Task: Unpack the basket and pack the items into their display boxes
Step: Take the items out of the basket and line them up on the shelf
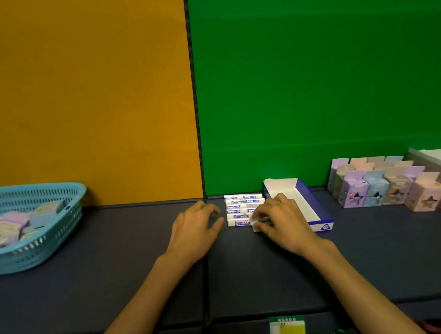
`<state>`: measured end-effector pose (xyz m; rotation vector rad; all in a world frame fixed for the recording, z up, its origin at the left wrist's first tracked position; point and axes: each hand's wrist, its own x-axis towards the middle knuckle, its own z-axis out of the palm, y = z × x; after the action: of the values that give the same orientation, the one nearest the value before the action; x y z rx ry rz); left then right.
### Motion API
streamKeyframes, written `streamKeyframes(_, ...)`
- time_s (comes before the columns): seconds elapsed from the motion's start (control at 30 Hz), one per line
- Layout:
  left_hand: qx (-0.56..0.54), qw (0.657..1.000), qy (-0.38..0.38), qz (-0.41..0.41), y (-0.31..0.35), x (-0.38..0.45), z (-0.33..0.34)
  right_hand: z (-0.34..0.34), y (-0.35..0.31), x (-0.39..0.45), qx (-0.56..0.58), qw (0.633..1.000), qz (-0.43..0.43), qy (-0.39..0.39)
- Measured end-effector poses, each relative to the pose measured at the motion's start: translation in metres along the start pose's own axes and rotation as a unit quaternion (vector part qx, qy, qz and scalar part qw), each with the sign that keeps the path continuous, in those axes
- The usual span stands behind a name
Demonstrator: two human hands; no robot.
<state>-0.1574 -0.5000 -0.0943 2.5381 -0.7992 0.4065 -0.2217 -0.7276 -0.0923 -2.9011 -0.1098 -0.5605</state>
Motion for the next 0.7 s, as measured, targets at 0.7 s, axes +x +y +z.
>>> streamKeyframes(0.7,0.166,0.968,0.08,-0.172,-0.127,-0.173,-0.186,0.026,-0.254,0.052,0.195,0.958,-0.208,-0.026)
